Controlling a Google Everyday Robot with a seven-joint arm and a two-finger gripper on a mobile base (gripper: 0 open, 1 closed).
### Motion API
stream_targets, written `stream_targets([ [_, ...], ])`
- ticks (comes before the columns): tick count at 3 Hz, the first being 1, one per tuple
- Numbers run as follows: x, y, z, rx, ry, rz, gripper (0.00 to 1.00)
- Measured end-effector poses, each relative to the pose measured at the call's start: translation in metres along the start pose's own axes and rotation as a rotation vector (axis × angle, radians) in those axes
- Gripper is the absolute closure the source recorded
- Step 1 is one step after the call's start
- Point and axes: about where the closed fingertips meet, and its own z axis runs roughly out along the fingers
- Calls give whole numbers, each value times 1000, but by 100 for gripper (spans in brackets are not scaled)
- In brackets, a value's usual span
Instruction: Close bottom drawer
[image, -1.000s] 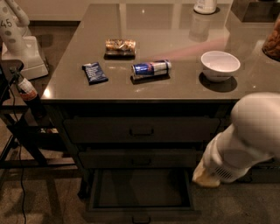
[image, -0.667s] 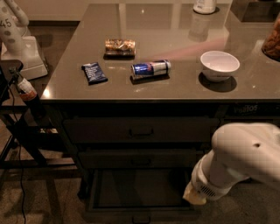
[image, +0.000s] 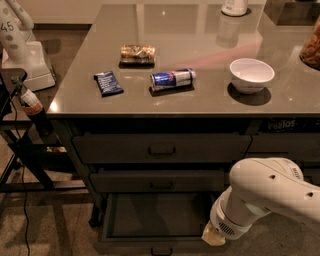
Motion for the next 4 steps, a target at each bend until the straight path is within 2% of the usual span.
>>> stream_targets([
  [1, 12, 3, 33, -29, -6, 31, 100],
  [3, 47, 2, 133, -128, -2, 153, 100],
  [4, 47, 2, 133, -128, -2, 153, 100],
])
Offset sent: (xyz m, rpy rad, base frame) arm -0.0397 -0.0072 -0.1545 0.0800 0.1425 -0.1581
